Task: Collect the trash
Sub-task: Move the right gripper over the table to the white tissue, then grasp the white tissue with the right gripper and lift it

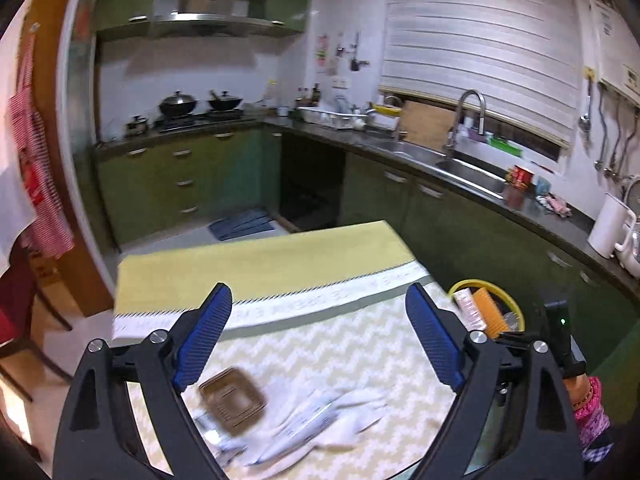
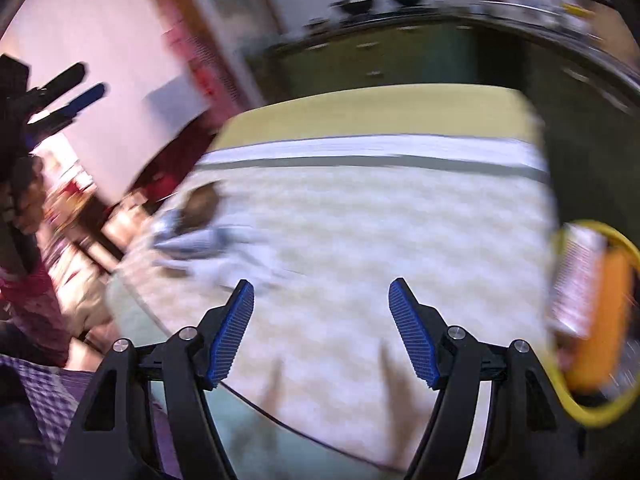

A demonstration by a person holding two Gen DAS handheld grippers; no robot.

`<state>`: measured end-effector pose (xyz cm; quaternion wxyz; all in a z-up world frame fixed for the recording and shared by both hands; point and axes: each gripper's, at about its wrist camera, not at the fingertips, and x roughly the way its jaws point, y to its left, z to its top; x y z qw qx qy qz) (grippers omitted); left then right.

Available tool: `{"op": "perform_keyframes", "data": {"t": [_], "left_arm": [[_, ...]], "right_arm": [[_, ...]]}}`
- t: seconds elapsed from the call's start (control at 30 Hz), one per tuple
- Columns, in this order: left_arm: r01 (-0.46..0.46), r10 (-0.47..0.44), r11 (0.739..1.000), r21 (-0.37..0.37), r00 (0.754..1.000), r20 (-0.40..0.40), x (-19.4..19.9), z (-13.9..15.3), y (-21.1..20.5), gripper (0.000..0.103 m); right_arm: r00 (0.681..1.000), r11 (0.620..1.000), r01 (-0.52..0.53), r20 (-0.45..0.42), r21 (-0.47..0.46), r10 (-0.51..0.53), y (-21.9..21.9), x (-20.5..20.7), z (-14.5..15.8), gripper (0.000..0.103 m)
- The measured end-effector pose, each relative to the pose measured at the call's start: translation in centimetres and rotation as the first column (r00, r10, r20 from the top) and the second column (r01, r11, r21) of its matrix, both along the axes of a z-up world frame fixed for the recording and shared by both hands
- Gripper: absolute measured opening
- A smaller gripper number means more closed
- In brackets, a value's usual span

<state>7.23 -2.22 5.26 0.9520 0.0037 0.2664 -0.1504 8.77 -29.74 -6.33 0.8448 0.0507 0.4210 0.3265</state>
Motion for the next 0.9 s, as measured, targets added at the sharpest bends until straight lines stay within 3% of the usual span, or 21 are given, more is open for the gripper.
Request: {"op": "perform_keyframes", "data": {"t": [0.17, 0.33, 0.43, 0.53, 0.73, 0.8, 0.9], "left_arm": [[-0.034, 0.033, 0.999, -0.022, 0.999, -0.019, -0.8, -1.5, 2.1, 0.084], [-0.059, 0.058, 0.998, -0.029, 0.998, -0.035, -1.1, -2.1, 3.8, 0.084], [-0.067, 0.066, 0.997, -0.024, 0.997, -0.046, -1.2, -2.7, 4.3, 0.084], [-0.066, 0.064, 0.998, -0.024, 0.996, -0.06, -1.0, -3.2, 4.8, 0.084], [-0.052, 0.05, 0.998, -0.025, 0.996, -0.069, -0.6, -3.5, 4.5, 0.084], [-0.047, 0.045, 0.999, -0.025, 0.997, -0.069, -0.6, -3.5, 4.4, 0.084], [-0.04, 0.039, 0.999, -0.016, 0.997, -0.064, -0.8, -3.5, 4.1, 0.084]], "right_arm": [[0.974, 0.974, -0.228, 0.015, -0.003, 0.228, 8.5, 1.4, 0.1, 0.067], [0.907, 0.906, -0.4, 0.079, -0.134, 0.413, 14.1, 2.0, 0.0, 0.066], [0.889, 0.878, -0.438, 0.053, -0.191, 0.455, 15.3, 2.7, -0.7, 0.066], [0.89, 0.866, -0.446, -0.006, -0.227, 0.457, 15.2, 3.1, -2.2, 0.066], [0.9, 0.864, -0.427, -0.033, -0.268, 0.435, 14.7, 2.3, -4.4, 0.064], [0.907, 0.868, -0.41, -0.031, -0.281, 0.419, 14.4, 2.6, -4.7, 0.053], [0.916, 0.876, -0.392, -0.035, -0.282, 0.399, 13.7, 2.9, -4.5, 0.008]]}}
